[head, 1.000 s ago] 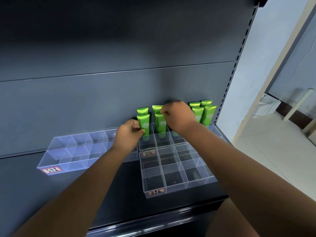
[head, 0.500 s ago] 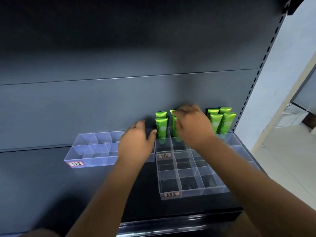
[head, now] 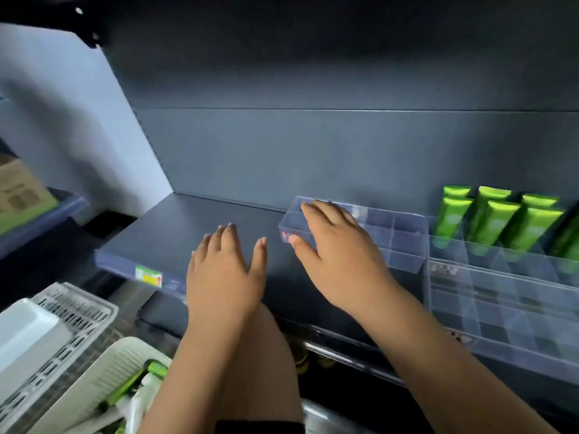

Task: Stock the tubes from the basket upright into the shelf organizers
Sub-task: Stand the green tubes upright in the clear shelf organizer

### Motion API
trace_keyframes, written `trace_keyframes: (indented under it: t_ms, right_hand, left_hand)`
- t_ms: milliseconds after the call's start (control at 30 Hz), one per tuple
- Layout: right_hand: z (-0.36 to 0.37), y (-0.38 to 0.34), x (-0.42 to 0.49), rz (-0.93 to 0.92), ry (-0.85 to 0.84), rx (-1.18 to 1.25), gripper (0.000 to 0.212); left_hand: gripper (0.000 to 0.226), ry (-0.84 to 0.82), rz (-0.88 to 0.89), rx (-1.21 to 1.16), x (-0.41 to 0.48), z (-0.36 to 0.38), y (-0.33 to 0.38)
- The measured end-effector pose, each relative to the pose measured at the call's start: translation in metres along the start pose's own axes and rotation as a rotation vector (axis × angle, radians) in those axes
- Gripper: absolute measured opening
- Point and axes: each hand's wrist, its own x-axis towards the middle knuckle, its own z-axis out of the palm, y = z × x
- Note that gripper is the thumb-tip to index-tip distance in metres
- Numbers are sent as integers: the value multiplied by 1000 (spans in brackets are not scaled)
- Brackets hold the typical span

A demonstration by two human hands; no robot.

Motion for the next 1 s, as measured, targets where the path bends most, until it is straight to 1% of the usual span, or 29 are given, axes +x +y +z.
trace_keyframes:
  t_ms: [67, 133, 300, 400, 467, 567, 633, 733, 867, 933, 1000]
  right_hand:
    - [18, -43, 3, -78, -29, 46, 60]
    - [39, -88, 3, -156, -49, 99, 59]
    - [104, -199, -20, -368, -136, 227, 53]
    - [143, -250, -40, -451, -257, 246, 45]
    - [175, -270, -52, -472, -359, 316, 44]
    - [225, -273, -72, -400, -533, 452, 41]
    - [253, -270, -78, -365, -655, 366, 36]
    - [290, -269, -75, -349, -752, 239, 33]
    - [333, -267, -66, -148, -827, 175, 33]
    - [355, -266, -61, -41, -885, 225, 30]
    - [378, -265, -56, 76, -921, 310, 25]
  left_hand:
    - [79, 39, -36, 74, -10, -20, -46]
    - [78, 62, -73, 148, -28, -39, -91]
    - [77, 52, -262, 267, -90, -75, -188]
    - [74, 15, -381, 312, -127, -83, -236]
    - [73, -18, -460, 316, -148, -80, -265]
    - [65, -82, -590, 279, -175, -62, -304]
    - [58, -147, -674, 232, -190, -42, -326]
    - [53, -248, -758, 182, -209, -9, -354]
    - [48, -341, -832, 70, -216, 29, -379]
    - [51, -391, -896, -7, -212, 46, -394]
    - [54, -394, -1016, -111, -208, 62, -414]
